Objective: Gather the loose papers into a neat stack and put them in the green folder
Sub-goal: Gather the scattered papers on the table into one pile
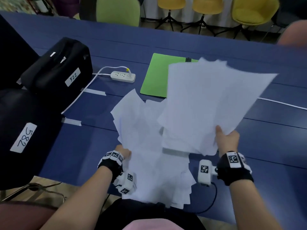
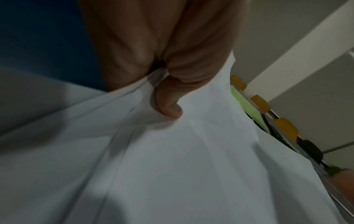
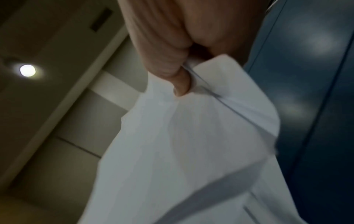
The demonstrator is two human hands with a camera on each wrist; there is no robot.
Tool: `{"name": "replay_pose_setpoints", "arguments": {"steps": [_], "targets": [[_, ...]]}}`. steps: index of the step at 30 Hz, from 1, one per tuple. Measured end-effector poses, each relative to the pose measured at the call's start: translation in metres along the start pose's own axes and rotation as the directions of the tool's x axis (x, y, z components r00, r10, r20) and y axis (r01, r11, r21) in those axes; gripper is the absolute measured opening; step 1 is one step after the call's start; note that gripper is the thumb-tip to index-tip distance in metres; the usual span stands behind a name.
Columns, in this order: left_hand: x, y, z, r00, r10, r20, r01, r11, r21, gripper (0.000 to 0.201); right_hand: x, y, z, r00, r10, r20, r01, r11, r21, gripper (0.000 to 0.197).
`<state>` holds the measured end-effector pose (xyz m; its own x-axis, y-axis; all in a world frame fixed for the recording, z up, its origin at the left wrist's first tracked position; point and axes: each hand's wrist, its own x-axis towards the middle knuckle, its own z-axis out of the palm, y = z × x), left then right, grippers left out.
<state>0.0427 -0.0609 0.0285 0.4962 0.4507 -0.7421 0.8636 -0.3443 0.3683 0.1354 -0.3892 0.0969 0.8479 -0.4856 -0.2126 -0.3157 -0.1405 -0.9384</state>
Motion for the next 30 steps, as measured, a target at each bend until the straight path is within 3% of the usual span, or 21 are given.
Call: {"name": "replay_pose_setpoints", "arguments": {"steps": [2, 4, 7, 8, 9, 11, 14, 16, 20, 22, 24, 26, 28, 30], "targets": [[-0.002, 0.005, 0.003, 0.999, 0.0, 0.035, 0.0, 1.0, 0.004, 0.031, -0.007, 0.025, 0.011, 0.995, 0.062, 0.073, -0.055, 0.994, -0.097, 0.031], [-0.001, 0.005, 0.006, 0.997, -0.024, 0.073, 0.029, 0.998, -0.059, 0.05, -0.016, 0.049, 0.016, 0.988, 0.108, 0.112, -0.085, 0.978, -0.193, 0.03], [0.025, -0.01, 0.013, 0.982, -0.081, 0.173, 0.142, 0.915, -0.377, 0.119, -0.028, 0.08, 0.015, 0.91, 0.242, 0.337, -0.099, 0.916, -0.389, 0.034], [0.053, -0.023, 0.02, 0.976, -0.11, 0.19, 0.186, 0.871, -0.455, 0.131, -0.032, 0.086, 0.015, 0.868, 0.267, 0.418, -0.063, 0.895, -0.441, 0.038], [0.045, -0.019, 0.017, 0.977, -0.109, 0.185, 0.189, 0.844, -0.502, 0.133, -0.035, 0.09, 0.014, 0.849, 0.266, 0.458, -0.019, 0.879, -0.476, 0.042], [0.028, -0.013, 0.012, 0.984, -0.073, 0.161, 0.149, 0.832, -0.535, 0.121, -0.041, 0.091, 0.011, 0.891, 0.223, 0.396, 0.006, 0.865, -0.501, 0.048], [0.005, -0.004, 0.012, 0.994, 0.077, -0.083, -0.107, 0.88, -0.462, 0.052, -0.041, 0.091, 0.005, 0.958, 0.184, 0.221, -0.043, 0.851, -0.523, 0.066], [0.004, -0.003, 0.014, 0.962, 0.166, -0.218, -0.234, 0.911, -0.339, 0.022, -0.037, 0.095, 0.007, 0.937, 0.209, 0.281, -0.032, 0.851, -0.525, 0.073], [0.006, -0.001, 0.014, 0.961, 0.18, -0.212, -0.221, 0.957, -0.188, 0.024, -0.042, 0.088, 0.021, 0.83, 0.265, 0.492, 0.021, 0.865, -0.501, 0.064], [0.003, 0.001, 0.01, 0.966, 0.203, -0.161, -0.223, 0.968, -0.118, 0.021, -0.045, 0.087, 0.026, 0.811, 0.276, 0.517, 0.01, 0.876, -0.483, 0.064], [0.002, 0.0, 0.001, 0.977, 0.208, -0.04, -0.207, 0.978, 0.026, 0.006, -0.044, 0.09, 0.027, 0.814, 0.292, 0.503, 0.005, 0.861, -0.509, 0.063], [0.008, -0.001, -0.008, 0.988, 0.145, 0.047, -0.15, 0.98, 0.132, 0.037, -0.043, 0.094, 0.025, 0.83, 0.299, 0.47, 0.003, 0.841, -0.54, 0.065], [0.007, 0.005, -0.015, 0.983, 0.178, 0.04, -0.178, 0.984, 0.009, 0.043, -0.045, 0.096, 0.024, 0.897, 0.27, 0.349, -0.014, 0.808, -0.589, 0.07], [0.011, 0.012, -0.013, 0.978, 0.192, -0.076, -0.203, 0.961, -0.189, 0.045, -0.051, 0.096, 0.026, 0.943, 0.246, 0.226, -0.078, 0.82, -0.567, 0.074]]}}
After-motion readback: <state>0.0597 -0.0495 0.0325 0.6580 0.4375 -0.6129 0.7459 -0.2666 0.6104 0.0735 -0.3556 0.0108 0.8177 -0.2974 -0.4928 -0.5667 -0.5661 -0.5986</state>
